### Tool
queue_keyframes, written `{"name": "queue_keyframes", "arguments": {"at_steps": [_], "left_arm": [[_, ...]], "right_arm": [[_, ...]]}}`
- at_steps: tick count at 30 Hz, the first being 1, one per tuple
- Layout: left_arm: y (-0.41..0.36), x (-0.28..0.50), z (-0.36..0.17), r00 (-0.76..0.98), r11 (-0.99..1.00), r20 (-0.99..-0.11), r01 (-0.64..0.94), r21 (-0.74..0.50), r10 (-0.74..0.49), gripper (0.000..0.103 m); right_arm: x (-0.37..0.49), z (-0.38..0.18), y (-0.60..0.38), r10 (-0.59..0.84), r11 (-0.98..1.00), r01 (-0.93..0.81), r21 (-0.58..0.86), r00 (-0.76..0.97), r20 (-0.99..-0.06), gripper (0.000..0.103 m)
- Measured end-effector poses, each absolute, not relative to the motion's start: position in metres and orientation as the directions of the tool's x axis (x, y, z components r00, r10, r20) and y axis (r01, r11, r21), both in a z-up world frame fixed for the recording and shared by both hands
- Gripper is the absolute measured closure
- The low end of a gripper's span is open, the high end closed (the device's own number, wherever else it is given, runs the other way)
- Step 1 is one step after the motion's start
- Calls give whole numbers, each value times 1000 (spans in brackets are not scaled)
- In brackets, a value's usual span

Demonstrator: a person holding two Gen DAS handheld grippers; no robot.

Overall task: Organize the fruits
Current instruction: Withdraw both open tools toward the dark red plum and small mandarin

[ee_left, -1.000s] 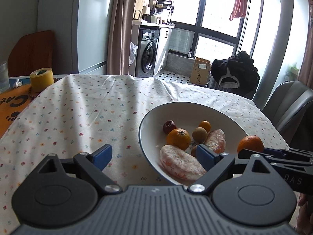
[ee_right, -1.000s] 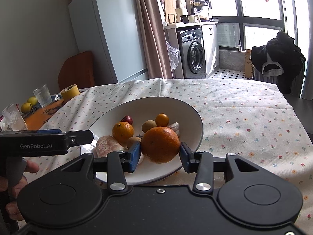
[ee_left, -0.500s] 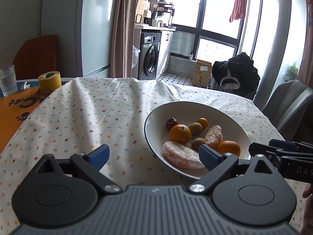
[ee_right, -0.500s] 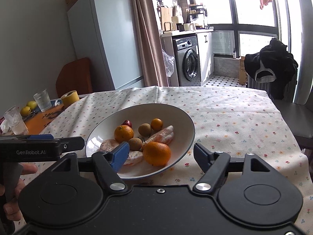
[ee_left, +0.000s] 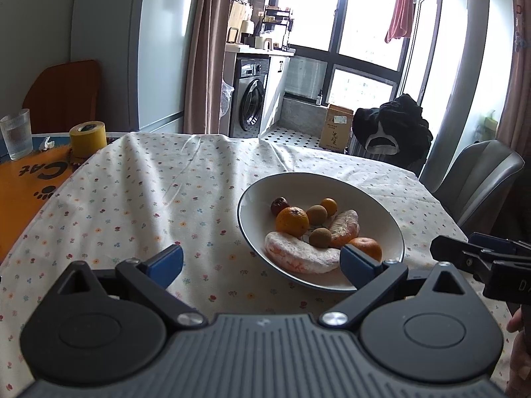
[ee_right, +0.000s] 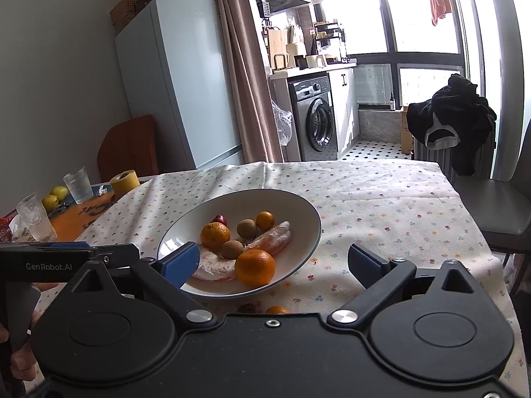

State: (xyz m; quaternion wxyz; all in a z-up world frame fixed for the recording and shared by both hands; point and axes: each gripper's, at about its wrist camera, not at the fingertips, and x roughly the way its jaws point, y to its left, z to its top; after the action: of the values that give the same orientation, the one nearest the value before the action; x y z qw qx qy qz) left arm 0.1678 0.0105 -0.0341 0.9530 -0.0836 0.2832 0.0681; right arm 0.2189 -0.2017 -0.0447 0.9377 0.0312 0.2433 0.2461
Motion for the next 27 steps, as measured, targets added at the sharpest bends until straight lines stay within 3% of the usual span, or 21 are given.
{"name": "queue_keyframes", "arguments": {"at_steps": [27], "left_arm": [[-16, 131, -25, 849, 979, -525, -154, -130, 63, 3]], "right_arm": [[184, -41, -233, 474, 880, -429, 204, 776, -415, 0]]}}
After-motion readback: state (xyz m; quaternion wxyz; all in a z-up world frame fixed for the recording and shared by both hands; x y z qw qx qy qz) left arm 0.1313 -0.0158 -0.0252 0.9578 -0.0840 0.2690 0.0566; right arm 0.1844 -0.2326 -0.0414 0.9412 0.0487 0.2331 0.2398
